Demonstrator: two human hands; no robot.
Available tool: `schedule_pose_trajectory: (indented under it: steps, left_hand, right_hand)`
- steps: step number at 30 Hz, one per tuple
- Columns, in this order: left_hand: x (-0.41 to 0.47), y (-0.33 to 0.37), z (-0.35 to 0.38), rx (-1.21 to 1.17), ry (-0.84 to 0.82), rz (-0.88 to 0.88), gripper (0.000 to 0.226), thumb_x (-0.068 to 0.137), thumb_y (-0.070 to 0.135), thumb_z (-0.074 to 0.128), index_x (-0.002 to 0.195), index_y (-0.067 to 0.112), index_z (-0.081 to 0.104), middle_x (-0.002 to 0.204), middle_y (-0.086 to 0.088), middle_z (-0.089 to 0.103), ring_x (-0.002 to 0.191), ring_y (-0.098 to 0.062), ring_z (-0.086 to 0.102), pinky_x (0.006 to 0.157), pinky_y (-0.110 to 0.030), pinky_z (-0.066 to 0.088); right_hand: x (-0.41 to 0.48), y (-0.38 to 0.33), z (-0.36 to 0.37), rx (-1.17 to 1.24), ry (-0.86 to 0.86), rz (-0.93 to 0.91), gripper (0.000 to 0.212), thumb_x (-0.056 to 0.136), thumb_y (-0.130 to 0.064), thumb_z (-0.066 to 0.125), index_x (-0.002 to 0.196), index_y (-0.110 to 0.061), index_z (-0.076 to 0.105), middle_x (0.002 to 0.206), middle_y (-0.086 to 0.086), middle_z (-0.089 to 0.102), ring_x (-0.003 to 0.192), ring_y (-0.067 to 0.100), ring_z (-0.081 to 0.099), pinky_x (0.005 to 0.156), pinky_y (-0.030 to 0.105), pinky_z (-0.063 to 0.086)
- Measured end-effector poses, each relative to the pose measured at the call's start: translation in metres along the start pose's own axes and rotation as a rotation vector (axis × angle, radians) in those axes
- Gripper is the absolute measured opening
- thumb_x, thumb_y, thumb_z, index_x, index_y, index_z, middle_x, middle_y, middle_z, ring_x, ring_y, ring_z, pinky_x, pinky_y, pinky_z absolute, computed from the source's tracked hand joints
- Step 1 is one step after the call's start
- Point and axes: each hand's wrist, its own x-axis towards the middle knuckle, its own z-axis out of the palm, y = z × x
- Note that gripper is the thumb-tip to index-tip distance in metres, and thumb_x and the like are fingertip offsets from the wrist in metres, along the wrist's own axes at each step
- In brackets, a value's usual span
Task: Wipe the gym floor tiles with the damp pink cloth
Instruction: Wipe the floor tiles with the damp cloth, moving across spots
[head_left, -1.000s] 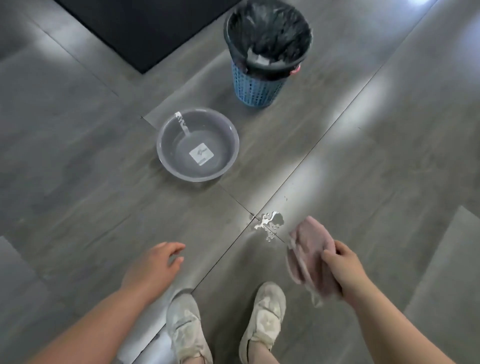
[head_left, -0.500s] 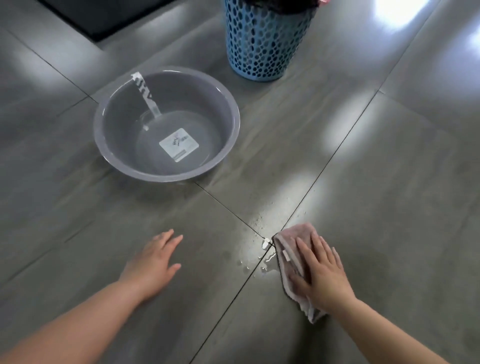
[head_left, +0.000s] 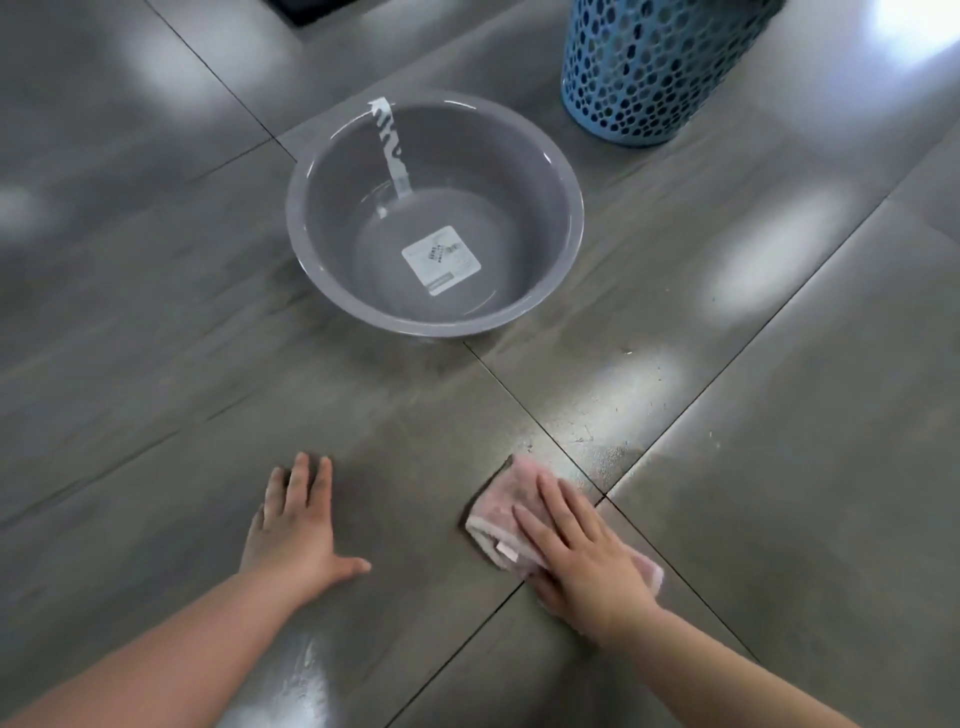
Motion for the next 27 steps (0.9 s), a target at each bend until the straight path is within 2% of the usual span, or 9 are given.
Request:
schedule_pose_trajectory:
  steps: [3, 8, 11, 14, 15, 18, 20, 23, 27]
  left_hand:
    - [0.000, -0.016, -0.003, 0.096, 0.025, 0.053, 0.110, 0.073, 0.051, 0.064, 0.142, 0.020, -0.016, 0.154, -0.001, -0.020, 0.144, -0.024, -0.008, 0.118, -0.038, 0.008]
    - [0.010, -0.028, -0.008, 0.140, 0.006, 0.088, 0.114, 0.071, 0.052, 0.065, 0.141, 0.019, -0.019, 0.152, -0.003, -0.025, 0.143, -0.021, -0.015, 0.118, -0.033, 0.007]
    - [0.010, -0.028, -0.013, 0.170, -0.013, 0.113, 0.113, 0.073, 0.049, 0.065, 0.141, 0.018, -0.020, 0.152, -0.004, -0.025, 0.143, -0.022, -0.014, 0.118, -0.032, 0.011]
    - [0.011, -0.030, -0.014, 0.194, -0.027, 0.124, 0.112, 0.074, 0.049, 0.063, 0.140, 0.017, -0.021, 0.152, -0.005, -0.026, 0.143, -0.023, -0.015, 0.118, -0.031, 0.011]
    - [0.011, -0.030, -0.014, 0.206, -0.032, 0.125, 0.112, 0.074, 0.049, 0.063, 0.140, 0.016, -0.022, 0.152, -0.005, -0.026, 0.143, -0.024, -0.015, 0.118, -0.031, 0.011]
    - [0.013, -0.032, -0.012, 0.221, -0.033, 0.133, 0.112, 0.073, 0.051, 0.062, 0.140, 0.016, -0.021, 0.152, -0.005, -0.025, 0.143, -0.024, -0.015, 0.118, -0.031, 0.011]
    - [0.013, -0.033, -0.013, 0.233, -0.034, 0.143, 0.111, 0.074, 0.051, 0.061, 0.140, 0.016, -0.021, 0.153, -0.005, -0.025, 0.143, -0.023, -0.015, 0.118, -0.031, 0.012]
    - [0.012, -0.035, -0.015, 0.260, -0.035, 0.153, 0.108, 0.077, 0.049, 0.059, 0.139, 0.015, -0.023, 0.152, -0.005, -0.026, 0.143, -0.022, -0.016, 0.118, -0.031, 0.013]
    - [0.013, -0.036, -0.015, 0.344, -0.034, 0.144, 0.105, 0.080, 0.052, 0.054, 0.138, 0.014, -0.025, 0.152, -0.007, -0.026, 0.143, -0.025, -0.017, 0.119, -0.036, 0.000]
  right_hand:
    - [0.011, 0.031, -0.009, -0.187, -0.009, -0.090, 0.049, 0.096, -0.044, 0.008, 0.140, -0.030, 0.027, 0.156, 0.003, 0.014, 0.139, 0.024, 0.014, 0.117, 0.027, 0.001]
    - [0.041, 0.044, -0.036, 0.183, 0.261, 0.620, 0.054, 0.097, -0.036, 0.026, 0.147, -0.023, 0.009, 0.158, 0.005, -0.004, 0.144, 0.022, -0.004, 0.118, 0.036, 0.001]
    - [0.074, 0.011, -0.038, 0.234, 0.272, 0.781, 0.060, 0.097, -0.029, 0.028, 0.147, -0.013, -0.001, 0.156, 0.015, -0.012, 0.144, 0.029, -0.011, 0.116, 0.035, -0.008]
    - [0.096, -0.032, -0.027, 0.038, 0.115, 0.533, 0.059, 0.094, -0.036, 0.012, 0.146, -0.017, -0.007, 0.152, 0.010, -0.021, 0.142, 0.030, -0.018, 0.114, 0.037, -0.016]
    - [0.100, -0.047, -0.021, 0.006, 0.117, 0.323, 0.060, 0.091, -0.038, 0.011, 0.147, -0.019, 0.013, 0.152, 0.006, -0.014, 0.144, 0.031, -0.007, 0.116, 0.038, -0.007]
    - [0.099, -0.078, -0.011, -0.130, -0.013, -0.330, 0.056, 0.073, -0.043, 0.028, 0.119, -0.036, 0.058, 0.136, 0.000, 0.053, 0.120, 0.021, 0.056, 0.098, 0.031, 0.046]
    - [0.095, -0.062, -0.015, -0.193, -0.091, -0.361, 0.055, 0.067, -0.045, 0.030, 0.112, -0.040, 0.062, 0.121, -0.003, 0.066, 0.108, 0.017, 0.065, 0.085, 0.031, 0.053]
    - [0.089, 0.001, -0.031, -0.040, 0.087, -0.094, 0.052, 0.083, -0.032, 0.042, 0.133, -0.023, 0.042, 0.144, 0.003, 0.042, 0.126, 0.022, 0.050, 0.094, 0.037, 0.050]
    - [0.058, 0.069, -0.056, 0.328, 0.438, 0.748, 0.058, 0.091, -0.031, 0.043, 0.144, -0.015, 0.027, 0.157, 0.009, 0.007, 0.143, 0.030, 0.012, 0.116, 0.043, 0.017]
